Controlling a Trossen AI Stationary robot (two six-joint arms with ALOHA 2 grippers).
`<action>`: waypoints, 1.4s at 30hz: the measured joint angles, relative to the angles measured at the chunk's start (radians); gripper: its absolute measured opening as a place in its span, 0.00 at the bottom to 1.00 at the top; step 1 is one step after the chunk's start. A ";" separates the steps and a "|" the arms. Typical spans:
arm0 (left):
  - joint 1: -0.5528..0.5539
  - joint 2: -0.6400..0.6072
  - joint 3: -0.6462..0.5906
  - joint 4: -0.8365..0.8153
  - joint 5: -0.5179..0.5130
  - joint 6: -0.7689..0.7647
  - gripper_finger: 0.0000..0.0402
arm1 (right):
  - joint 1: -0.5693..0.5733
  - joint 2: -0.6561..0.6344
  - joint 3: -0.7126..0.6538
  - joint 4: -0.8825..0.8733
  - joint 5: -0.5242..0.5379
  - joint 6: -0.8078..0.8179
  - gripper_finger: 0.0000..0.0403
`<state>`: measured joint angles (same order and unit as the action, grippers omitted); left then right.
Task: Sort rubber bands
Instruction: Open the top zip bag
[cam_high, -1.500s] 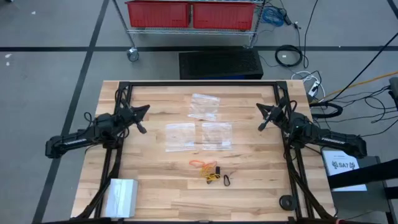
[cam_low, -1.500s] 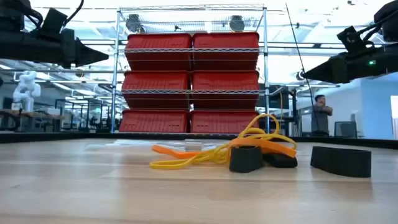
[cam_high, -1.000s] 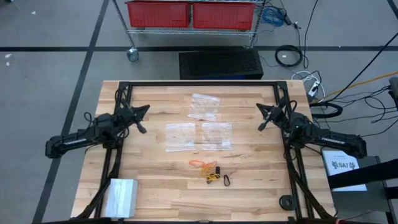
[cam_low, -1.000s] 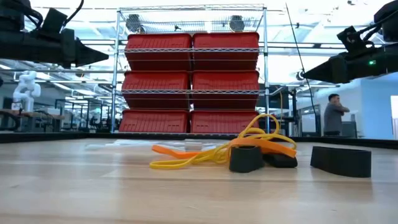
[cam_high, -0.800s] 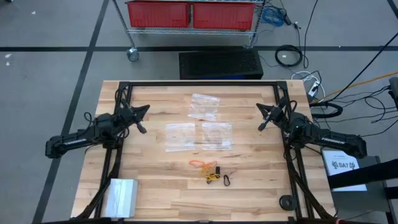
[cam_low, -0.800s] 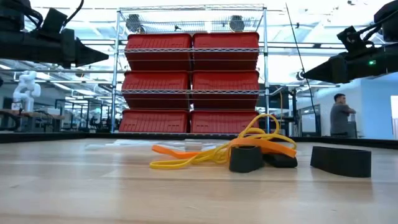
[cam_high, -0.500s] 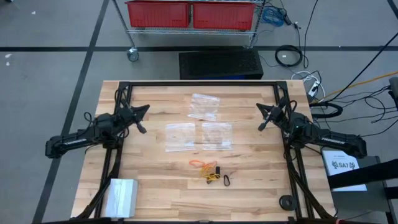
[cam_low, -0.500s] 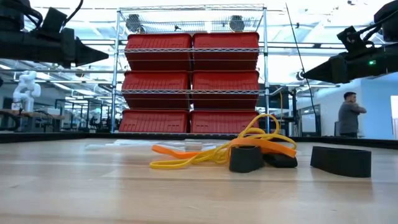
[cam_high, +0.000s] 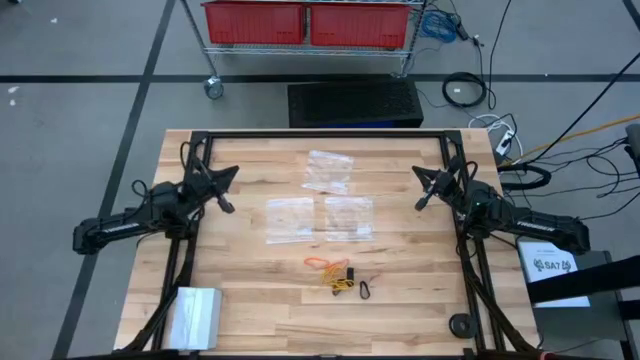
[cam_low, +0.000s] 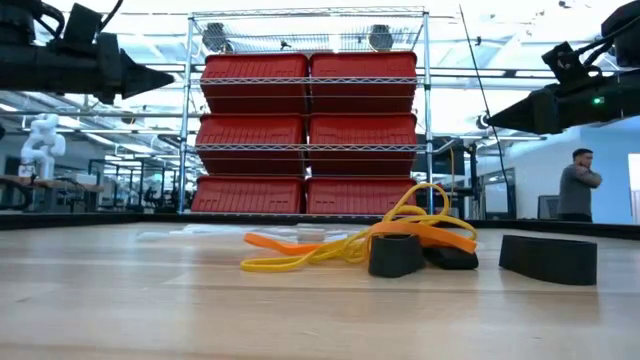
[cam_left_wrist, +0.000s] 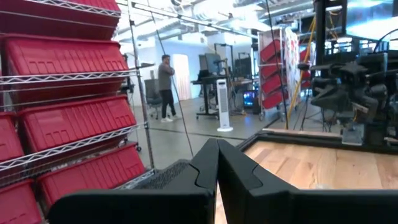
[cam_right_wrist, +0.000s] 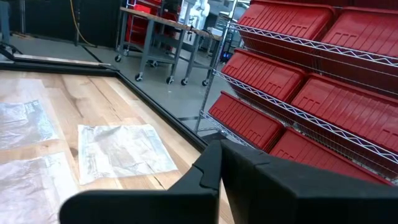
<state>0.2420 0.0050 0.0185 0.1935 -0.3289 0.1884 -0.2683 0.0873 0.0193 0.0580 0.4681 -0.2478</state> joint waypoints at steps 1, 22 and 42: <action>0.000 0.000 0.000 0.002 0.006 0.000 0.03 | 0.000 0.000 0.000 0.000 0.000 0.001 0.00; 0.000 0.598 -0.001 0.096 0.111 0.113 0.03 | 0.002 0.015 0.000 0.211 -0.057 0.231 0.00; 0.093 1.587 0.655 0.044 0.286 0.369 0.07 | 0.002 0.244 0.000 0.192 -0.135 0.341 0.06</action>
<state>0.3351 1.5921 0.6735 0.2376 -0.0434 0.5571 -0.2665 0.3312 0.0193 0.2497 0.3328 0.0933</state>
